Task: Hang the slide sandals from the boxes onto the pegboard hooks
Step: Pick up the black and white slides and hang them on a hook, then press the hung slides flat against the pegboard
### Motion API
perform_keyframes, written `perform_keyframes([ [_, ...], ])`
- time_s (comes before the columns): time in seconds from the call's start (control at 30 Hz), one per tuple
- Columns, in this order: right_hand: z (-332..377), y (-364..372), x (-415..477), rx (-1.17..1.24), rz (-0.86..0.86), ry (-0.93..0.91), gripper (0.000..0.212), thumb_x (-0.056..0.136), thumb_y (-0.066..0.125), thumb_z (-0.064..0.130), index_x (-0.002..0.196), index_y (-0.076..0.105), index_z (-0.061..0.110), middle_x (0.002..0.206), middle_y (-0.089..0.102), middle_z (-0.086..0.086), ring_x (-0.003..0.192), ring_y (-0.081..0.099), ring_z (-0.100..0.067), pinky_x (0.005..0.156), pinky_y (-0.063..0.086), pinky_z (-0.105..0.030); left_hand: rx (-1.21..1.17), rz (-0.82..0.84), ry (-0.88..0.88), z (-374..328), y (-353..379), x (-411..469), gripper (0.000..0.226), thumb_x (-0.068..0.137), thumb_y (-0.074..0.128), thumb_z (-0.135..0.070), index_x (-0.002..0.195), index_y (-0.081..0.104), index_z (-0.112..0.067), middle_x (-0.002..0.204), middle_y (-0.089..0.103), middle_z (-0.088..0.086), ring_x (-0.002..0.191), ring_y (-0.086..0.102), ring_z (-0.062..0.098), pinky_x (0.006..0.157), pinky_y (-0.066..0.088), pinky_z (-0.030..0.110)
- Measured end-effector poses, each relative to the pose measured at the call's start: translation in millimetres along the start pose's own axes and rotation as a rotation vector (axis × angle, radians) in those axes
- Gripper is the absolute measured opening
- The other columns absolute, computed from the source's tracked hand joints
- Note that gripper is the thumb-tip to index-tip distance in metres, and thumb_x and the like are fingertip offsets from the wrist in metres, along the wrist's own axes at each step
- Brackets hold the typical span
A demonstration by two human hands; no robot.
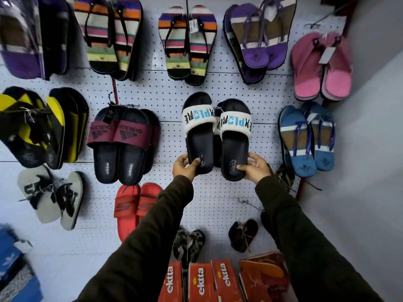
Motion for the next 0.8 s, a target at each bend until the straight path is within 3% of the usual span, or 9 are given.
perform_keyframes([
  [0.07,-15,0,4,-0.012,-0.001,0.032,0.065,0.083,0.056,-0.021,0.143,0.04,-0.001,0.136,0.055,-0.033,0.113,0.059,-0.038,0.104,0.046,-0.056,0.018,-0.004,-0.03,15,-4,5,0.05,0.088,0.062,0.001,0.135,0.046,0.007,0.114,0.06,0.016,0.102,0.057,0.026,0.085,0.052,0.044],
  [0.23,-40,6,11,-0.01,0.0,0.013,0.062,0.085,0.056,-0.018,0.142,0.041,0.0,0.14,0.053,-0.029,0.124,0.056,-0.04,0.101,0.048,-0.05,0.004,0.023,-0.06,47,-10,14,0.048,0.088,0.063,0.001,0.133,0.047,0.007,0.114,0.062,0.019,0.098,0.059,0.028,0.063,0.057,0.029],
  [0.33,-42,10,12,-0.062,-0.023,-0.083,0.063,0.09,0.06,-0.003,0.147,0.035,0.009,0.148,0.047,-0.018,0.133,0.05,-0.033,0.111,0.043,-0.047,0.086,-0.031,0.04,47,-10,17,0.05,0.086,0.068,-0.006,0.132,0.051,0.0,0.132,0.06,0.02,0.096,0.061,0.017,0.08,0.055,0.026],
  [0.37,-39,12,12,-0.106,-0.039,-0.146,0.066,0.093,0.06,0.007,0.151,0.03,0.014,0.154,0.04,-0.012,0.139,0.043,-0.028,0.113,0.039,-0.043,0.143,-0.049,0.113,43,-9,17,0.053,0.086,0.068,-0.012,0.135,0.049,-0.006,0.14,0.055,0.015,0.103,0.06,0.013,0.089,0.053,0.022],
  [0.47,-24,16,17,-0.303,-0.165,-0.437,0.07,0.098,0.052,0.029,0.157,0.017,0.022,0.165,0.015,0.0,0.152,0.018,-0.017,0.122,0.025,-0.041,0.351,-0.085,0.461,17,0,16,0.057,0.094,0.056,-0.031,0.146,0.036,-0.018,0.156,0.034,0.003,0.142,0.034,0.015,0.12,0.029,0.034],
  [0.57,-6,26,30,-0.643,-0.236,-0.74,0.065,0.101,0.041,0.035,0.158,0.015,0.02,0.167,0.008,-0.001,0.156,0.006,-0.02,0.125,0.016,-0.041,0.571,-0.025,0.802,-12,19,21,0.056,0.099,0.042,-0.039,0.151,0.028,-0.026,0.164,0.013,-0.005,0.153,0.012,0.012,0.124,0.015,0.029],
  [0.63,-3,38,45,-0.852,-0.185,-0.803,0.062,0.102,0.036,0.037,0.158,0.012,0.025,0.168,0.002,0.001,0.156,-0.001,-0.023,0.126,0.013,-0.041,0.762,0.046,0.916,-23,34,31,0.057,0.099,0.038,-0.042,0.153,0.021,-0.031,0.166,0.0,-0.011,0.155,0.002,0.015,0.124,0.013,0.031],
  [0.73,-7,46,64,-0.984,-0.131,-0.787,0.062,0.101,0.032,0.041,0.158,0.011,0.028,0.167,-0.005,0.008,0.156,-0.007,-0.023,0.126,0.015,-0.042,1.082,0.102,0.946,-22,49,50,0.062,0.098,0.033,-0.044,0.156,0.016,-0.03,0.167,-0.005,-0.003,0.155,-0.009,0.024,0.126,0.012,0.044],
  [0.8,-9,48,73,-1.022,-0.13,-0.76,0.064,0.1,0.03,0.045,0.158,0.007,0.029,0.166,-0.008,0.012,0.156,-0.007,-0.021,0.126,0.017,-0.042,1.188,0.128,0.872,-18,51,65,0.065,0.097,0.031,-0.047,0.157,0.012,-0.03,0.167,-0.007,0.0,0.154,-0.011,0.026,0.126,0.011,0.044],
])
Point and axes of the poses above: each hand's wrist, its own x-axis towards the middle knuckle, its own y-axis out of the palm, z = x × y, the point moved 4 cm from there along x, towards the middle knuckle
